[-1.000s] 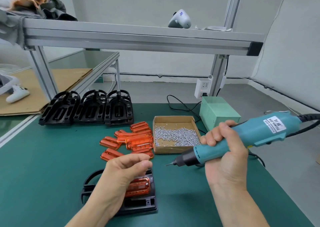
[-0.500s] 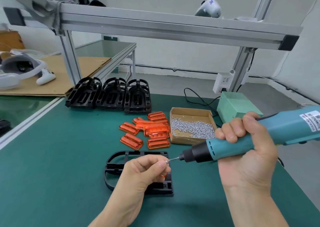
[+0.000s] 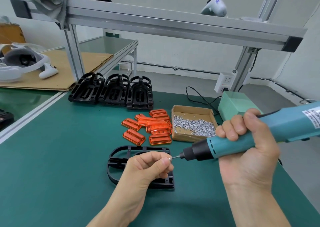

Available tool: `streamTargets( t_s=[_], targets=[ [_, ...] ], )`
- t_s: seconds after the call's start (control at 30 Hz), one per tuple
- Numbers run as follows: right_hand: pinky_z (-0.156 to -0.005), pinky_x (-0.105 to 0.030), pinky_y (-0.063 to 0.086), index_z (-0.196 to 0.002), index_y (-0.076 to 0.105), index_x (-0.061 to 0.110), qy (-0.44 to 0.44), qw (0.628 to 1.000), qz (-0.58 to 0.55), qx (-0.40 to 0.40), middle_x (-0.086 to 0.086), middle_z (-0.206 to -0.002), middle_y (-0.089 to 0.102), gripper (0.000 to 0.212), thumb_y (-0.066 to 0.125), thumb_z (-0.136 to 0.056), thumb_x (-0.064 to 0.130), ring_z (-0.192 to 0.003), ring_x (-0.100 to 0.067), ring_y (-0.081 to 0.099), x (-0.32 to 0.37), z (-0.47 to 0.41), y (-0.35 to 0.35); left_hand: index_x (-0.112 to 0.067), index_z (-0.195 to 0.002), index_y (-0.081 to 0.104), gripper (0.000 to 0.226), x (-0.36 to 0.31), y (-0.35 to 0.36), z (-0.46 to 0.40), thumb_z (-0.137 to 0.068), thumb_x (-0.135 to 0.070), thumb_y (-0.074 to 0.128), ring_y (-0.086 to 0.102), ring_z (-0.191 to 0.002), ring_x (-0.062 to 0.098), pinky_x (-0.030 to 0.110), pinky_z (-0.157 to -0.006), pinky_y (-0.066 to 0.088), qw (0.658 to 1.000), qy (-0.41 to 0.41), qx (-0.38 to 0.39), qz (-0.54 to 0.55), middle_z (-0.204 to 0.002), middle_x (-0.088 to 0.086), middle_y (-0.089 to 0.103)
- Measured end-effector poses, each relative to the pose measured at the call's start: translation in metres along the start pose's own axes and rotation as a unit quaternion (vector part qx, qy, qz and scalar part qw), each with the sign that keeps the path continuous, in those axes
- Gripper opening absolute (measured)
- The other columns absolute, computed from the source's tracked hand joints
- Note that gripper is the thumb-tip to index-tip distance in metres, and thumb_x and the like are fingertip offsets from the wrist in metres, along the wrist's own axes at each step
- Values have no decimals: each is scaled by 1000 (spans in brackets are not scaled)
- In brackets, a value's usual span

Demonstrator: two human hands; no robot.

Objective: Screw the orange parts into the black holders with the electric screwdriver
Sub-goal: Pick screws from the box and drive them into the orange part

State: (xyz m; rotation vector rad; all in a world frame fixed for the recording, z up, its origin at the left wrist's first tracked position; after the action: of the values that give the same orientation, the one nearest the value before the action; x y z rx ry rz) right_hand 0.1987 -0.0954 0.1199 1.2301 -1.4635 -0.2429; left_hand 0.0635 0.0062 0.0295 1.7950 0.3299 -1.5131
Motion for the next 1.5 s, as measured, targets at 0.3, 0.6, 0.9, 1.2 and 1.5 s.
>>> streamTargets(
  t_s=[0.3,0.6,0.9,1.2,1.5],
  targets=[
    [-48,-19,38,-80,50,22,-29,999,10,26,8,-53,37,12,48,-79,10,-42,-7,36,-6,3,4,-9,-75,74,15,-4,-2,3,-70,-22,70,61,-68,10,16,-67,48,997,44,5,-68,-71,10,69],
    [-48,-19,37,-79,49,22,-7,1000,2,12,8,-52,37,13,48,-79,10,-42,-7,35,-20,0,3,-14,-80,77,18,-1,-11,5,-68,-26,71,63,-70,7,14,-69,48,997,41,-1,-68,-77,7,72],
    [-48,-20,40,-78,52,22,26,998,15,63,7,-52,40,15,50,-79,8,-42,-9,38,-35,-18,18,-37,-105,71,40,-24,-60,2,-65,-34,75,59,-84,6,17,-72,48,980,79,-91,-159,-103,-6,68],
    [-47,-23,39,-78,55,22,95,985,89,109,3,-52,42,18,57,-75,4,-42,-12,40,-87,-17,26,-49,-135,37,92,-3,-74,1,-50,-83,51,-5,-135,-14,33,-116,-9,787,68,-12,-613,-134,-45,17],
    [-48,-25,40,-81,52,16,109,971,136,161,-1,-51,42,17,58,-76,1,-42,-15,39,-112,-17,37,-41,-141,33,92,7,-77,-6,-59,-76,58,-6,-140,-2,38,-117,-7,744,80,-18,-663,-144,-30,32]
  ],
)
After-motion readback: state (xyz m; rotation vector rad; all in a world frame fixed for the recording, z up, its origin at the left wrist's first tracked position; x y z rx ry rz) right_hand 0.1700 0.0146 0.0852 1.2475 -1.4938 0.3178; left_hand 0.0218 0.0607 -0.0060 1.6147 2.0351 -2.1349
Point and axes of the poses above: each hand's wrist, its own z-axis away from the middle knuckle, its own y-axis out of the palm, x = y × z, the point moved 4 cm from there along -z, towards the middle knuckle
